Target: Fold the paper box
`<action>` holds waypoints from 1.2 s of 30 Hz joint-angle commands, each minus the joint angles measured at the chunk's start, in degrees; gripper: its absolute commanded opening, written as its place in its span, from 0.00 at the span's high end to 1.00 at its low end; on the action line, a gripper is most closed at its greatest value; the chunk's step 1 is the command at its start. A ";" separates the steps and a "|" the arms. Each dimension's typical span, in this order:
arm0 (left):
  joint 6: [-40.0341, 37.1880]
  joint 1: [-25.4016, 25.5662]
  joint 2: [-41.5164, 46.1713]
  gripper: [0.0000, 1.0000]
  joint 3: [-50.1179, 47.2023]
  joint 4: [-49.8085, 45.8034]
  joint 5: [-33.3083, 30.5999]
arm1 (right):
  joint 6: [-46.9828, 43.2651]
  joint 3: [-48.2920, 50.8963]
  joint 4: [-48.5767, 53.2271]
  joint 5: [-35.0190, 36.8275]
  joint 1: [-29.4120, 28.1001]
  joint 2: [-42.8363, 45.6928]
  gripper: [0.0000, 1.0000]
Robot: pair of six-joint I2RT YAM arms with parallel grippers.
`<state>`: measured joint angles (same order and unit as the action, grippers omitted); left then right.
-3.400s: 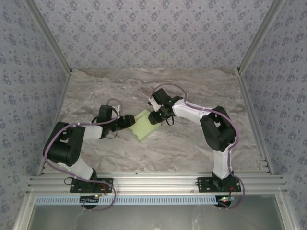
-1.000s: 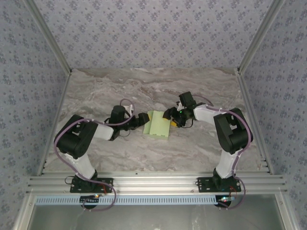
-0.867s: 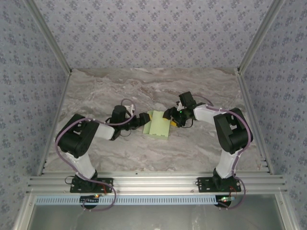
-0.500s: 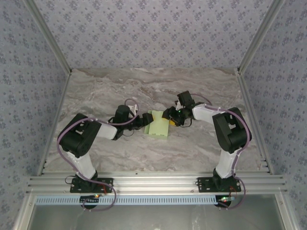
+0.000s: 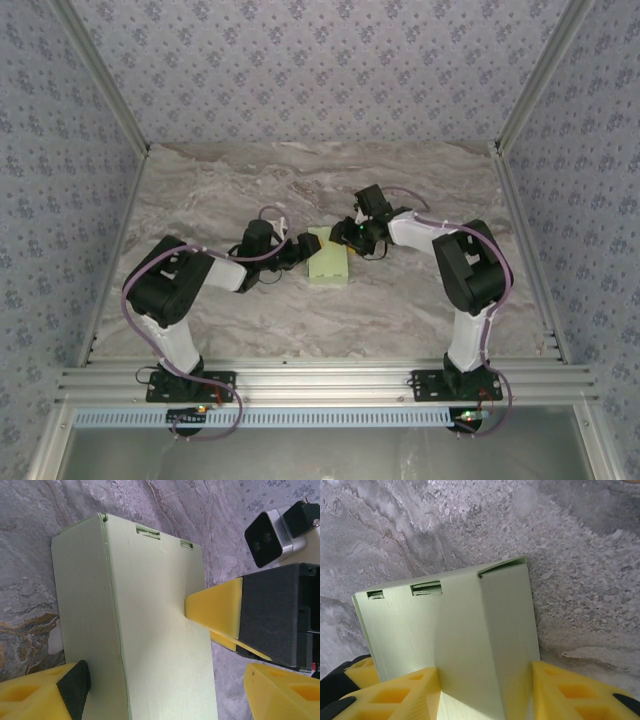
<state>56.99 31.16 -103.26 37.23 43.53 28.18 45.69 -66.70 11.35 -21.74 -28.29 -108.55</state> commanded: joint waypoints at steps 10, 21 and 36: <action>-1.78 3.49 4.41 0.10 0.05 -1.65 -3.35 | -0.10 0.39 -0.85 -6.75 -3.34 -0.65 0.48; -12.06 0.96 16.27 0.04 0.14 -24.53 -11.06 | -11.31 0.22 8.73 -4.27 0.19 4.64 0.34; -15.00 3.22 6.12 0.55 8.21 -29.16 -8.63 | 0.86 7.91 -12.52 -22.93 2.76 -0.68 0.41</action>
<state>43.22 33.89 -96.60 42.76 15.46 17.85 42.30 -59.94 5.58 -38.57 -25.10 -107.81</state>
